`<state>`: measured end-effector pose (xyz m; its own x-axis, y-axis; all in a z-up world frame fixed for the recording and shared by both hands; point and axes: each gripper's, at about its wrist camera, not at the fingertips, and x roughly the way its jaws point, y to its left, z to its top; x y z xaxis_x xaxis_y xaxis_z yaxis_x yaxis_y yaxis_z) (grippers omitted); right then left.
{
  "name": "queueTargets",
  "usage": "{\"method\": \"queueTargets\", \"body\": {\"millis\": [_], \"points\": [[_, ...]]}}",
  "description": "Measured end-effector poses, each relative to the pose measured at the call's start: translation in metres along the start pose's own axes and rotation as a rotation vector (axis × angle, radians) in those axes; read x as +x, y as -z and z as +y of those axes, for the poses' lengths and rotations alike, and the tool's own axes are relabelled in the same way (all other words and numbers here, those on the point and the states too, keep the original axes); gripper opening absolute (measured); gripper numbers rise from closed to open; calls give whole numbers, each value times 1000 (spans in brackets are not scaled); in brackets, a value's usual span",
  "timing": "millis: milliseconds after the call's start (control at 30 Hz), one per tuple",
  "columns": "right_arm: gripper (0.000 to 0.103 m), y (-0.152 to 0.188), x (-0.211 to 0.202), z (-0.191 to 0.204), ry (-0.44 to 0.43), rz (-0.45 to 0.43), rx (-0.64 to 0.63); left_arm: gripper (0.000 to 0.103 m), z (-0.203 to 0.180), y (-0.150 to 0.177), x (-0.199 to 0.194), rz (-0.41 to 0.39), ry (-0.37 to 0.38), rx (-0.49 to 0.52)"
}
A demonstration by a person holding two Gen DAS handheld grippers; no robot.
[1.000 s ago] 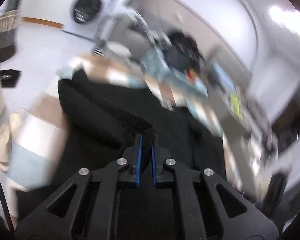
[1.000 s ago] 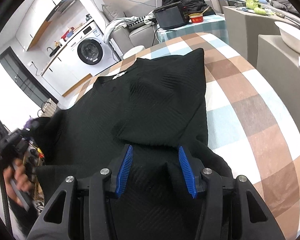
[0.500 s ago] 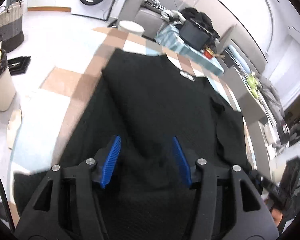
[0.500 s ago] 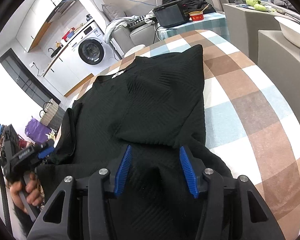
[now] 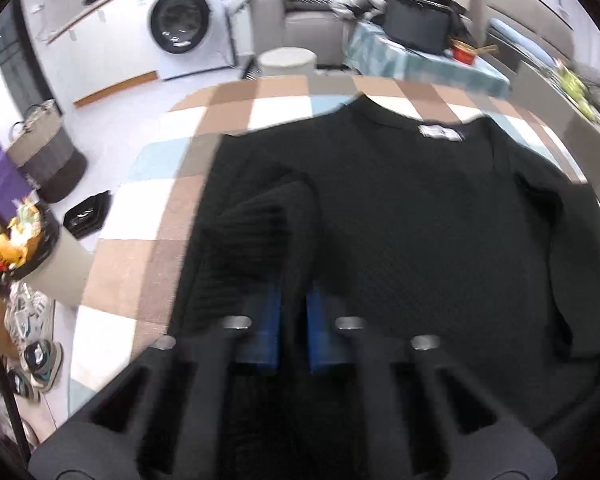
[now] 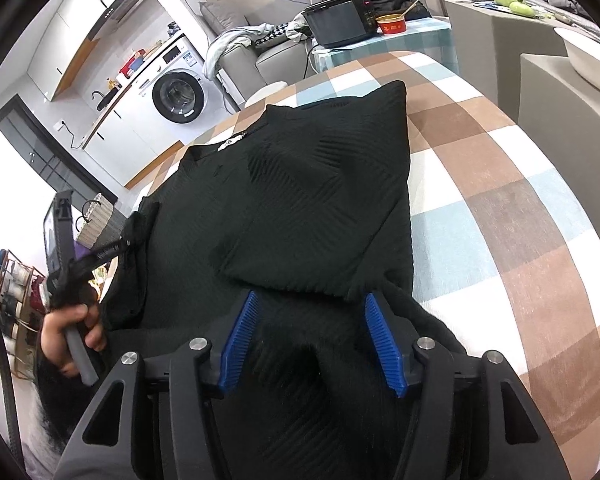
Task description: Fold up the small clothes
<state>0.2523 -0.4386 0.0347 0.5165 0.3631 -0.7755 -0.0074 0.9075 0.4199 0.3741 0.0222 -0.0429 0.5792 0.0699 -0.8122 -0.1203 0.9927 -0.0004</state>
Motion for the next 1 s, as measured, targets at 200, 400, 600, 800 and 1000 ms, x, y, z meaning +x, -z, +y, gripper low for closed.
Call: {"method": "queueTargets", "body": {"millis": [200, 400, 600, 800, 1000], "points": [[57, -3, 1, -4, -8, 2, 4, 5, 10, -3, -46, -155, 152, -60], [57, -3, -3, -4, 11, 1, 4, 49, -20, -12, -55, -109, 291, -17], [57, -8, -11, -4, 53, -15, -14, 65, 25, 13, -72, -133, 187, -84], [57, -23, -16, 4, 86, -21, -36, 65, 81, 47, -77, -76, 116, -168], [57, -13, -2, 61, -7, 10, -167, 65, 86, 84, -100, -77, 156, -179]]}}
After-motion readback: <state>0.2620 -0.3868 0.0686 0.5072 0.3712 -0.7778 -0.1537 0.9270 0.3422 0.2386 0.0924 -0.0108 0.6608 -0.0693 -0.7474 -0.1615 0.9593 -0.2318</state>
